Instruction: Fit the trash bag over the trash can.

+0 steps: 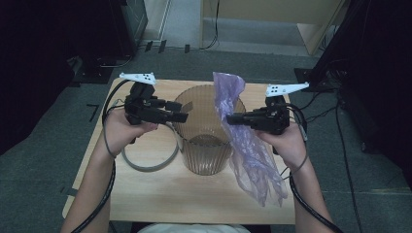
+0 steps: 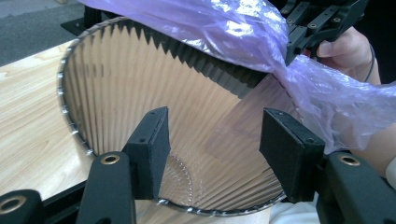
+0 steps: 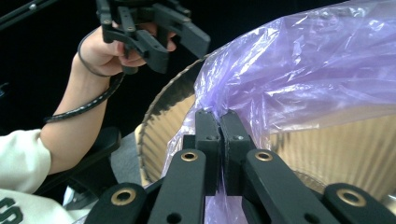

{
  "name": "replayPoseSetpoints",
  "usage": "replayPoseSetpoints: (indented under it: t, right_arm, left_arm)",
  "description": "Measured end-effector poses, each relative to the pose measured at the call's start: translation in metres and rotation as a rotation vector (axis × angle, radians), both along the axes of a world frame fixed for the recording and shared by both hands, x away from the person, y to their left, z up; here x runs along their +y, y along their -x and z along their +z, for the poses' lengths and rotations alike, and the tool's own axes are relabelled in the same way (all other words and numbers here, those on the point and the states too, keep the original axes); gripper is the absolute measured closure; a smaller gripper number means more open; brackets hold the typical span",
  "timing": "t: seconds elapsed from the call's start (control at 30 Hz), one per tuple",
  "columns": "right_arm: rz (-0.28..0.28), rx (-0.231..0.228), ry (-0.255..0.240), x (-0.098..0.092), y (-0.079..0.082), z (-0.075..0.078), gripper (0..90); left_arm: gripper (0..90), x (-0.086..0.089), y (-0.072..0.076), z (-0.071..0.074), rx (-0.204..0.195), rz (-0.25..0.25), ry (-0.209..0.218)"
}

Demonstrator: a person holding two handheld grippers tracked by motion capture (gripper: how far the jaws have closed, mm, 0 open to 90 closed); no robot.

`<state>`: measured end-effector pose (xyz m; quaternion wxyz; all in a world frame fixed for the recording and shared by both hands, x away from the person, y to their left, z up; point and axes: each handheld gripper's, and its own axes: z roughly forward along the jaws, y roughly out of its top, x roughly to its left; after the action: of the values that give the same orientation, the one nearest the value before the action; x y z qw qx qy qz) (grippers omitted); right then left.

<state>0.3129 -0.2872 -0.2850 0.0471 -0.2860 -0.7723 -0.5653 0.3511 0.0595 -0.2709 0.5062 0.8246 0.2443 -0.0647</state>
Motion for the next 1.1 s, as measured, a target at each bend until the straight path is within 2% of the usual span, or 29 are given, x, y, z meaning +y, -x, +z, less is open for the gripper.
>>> replayPoseSetpoints:
  t: [0.17,0.23,0.43,0.57,0.83,0.93,1.1]
  right_arm:
    - [0.036,0.001,0.015,0.012,0.003,0.0,88.8]
    - [0.053,0.002,0.018,0.017,0.004,0.0,88.8]
    - [0.096,0.009,0.044,0.032,0.009,0.0,88.8]
    - [0.128,0.011,0.058,0.042,0.013,0.0,88.8]
    - [0.185,0.014,0.066,0.058,0.021,0.001,88.8]
    - [0.205,0.008,0.067,0.062,0.023,0.001,88.8]
    - [0.216,0.004,0.068,0.062,0.025,0.004,88.7]
  left_arm:
    - [42.7,-0.005,0.001,-0.001,-0.003,-0.007,0.0]
    - [42.6,-0.007,0.001,-0.002,0.008,-0.009,0.008]
    - [45.2,-0.01,0.005,0.002,-0.005,-0.017,0.018]
    - [46.7,-0.012,0.009,0.006,-0.022,-0.018,0.044]
    - [46.8,-0.024,0.019,0.01,-0.069,-0.038,0.053]
    - [46.3,-0.031,0.017,0.004,-0.061,-0.034,0.017]
    - [45.0,-0.036,0.013,-0.004,-0.024,-0.052,0.003]
